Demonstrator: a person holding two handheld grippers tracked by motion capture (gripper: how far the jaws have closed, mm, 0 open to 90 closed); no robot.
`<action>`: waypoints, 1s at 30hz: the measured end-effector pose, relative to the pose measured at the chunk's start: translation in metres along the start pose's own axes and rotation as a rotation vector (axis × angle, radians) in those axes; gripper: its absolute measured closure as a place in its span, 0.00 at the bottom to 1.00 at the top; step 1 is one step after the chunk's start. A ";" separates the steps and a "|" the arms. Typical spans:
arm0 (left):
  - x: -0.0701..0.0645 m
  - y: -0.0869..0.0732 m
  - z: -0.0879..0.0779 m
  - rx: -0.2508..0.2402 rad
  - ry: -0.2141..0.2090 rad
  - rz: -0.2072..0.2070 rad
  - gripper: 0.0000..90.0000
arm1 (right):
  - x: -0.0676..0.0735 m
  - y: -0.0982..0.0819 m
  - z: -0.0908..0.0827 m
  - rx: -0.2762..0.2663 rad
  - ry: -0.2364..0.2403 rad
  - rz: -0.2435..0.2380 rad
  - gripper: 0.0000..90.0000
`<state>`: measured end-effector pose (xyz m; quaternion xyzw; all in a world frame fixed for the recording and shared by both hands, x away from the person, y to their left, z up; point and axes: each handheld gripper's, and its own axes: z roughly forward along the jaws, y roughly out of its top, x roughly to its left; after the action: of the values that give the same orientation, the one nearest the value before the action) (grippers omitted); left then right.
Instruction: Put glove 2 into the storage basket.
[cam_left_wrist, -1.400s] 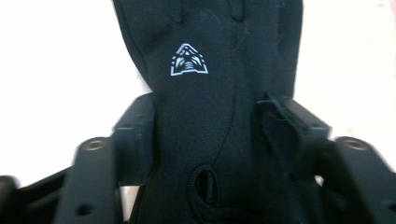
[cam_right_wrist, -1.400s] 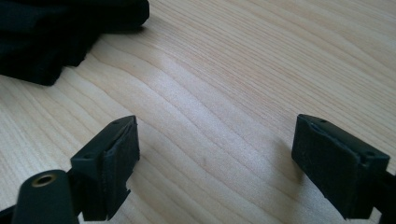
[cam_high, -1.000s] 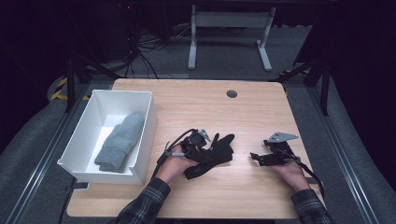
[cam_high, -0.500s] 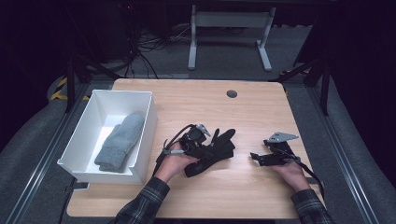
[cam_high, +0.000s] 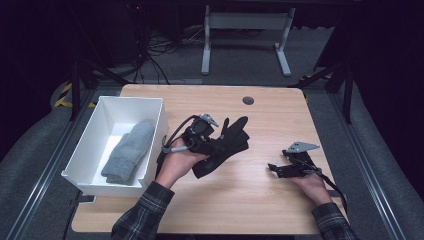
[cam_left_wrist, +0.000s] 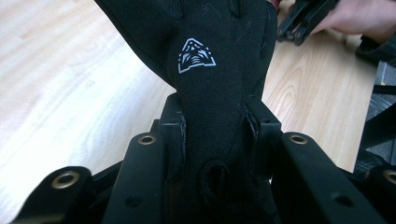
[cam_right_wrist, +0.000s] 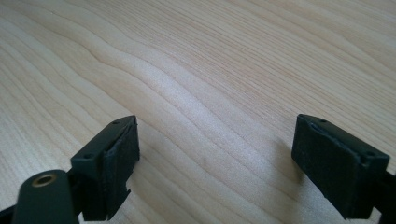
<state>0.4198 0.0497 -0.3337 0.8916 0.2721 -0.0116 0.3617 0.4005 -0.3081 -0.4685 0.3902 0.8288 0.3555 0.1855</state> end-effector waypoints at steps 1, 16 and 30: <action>0.000 0.000 0.000 0.000 0.000 0.000 0.74 | 0.000 0.000 0.000 0.000 0.000 0.000 0.18; 0.023 0.000 -0.066 -0.027 0.094 -0.048 0.74 | 0.000 0.000 0.000 0.000 0.000 0.000 0.18; 0.056 -0.032 -0.129 -0.069 0.232 -0.147 0.74 | 0.000 0.000 0.000 -0.001 0.000 0.000 0.18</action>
<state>0.4285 0.1793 -0.2714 0.8516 0.3769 0.0744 0.3566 0.4005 -0.3081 -0.4685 0.3902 0.8287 0.3556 0.1857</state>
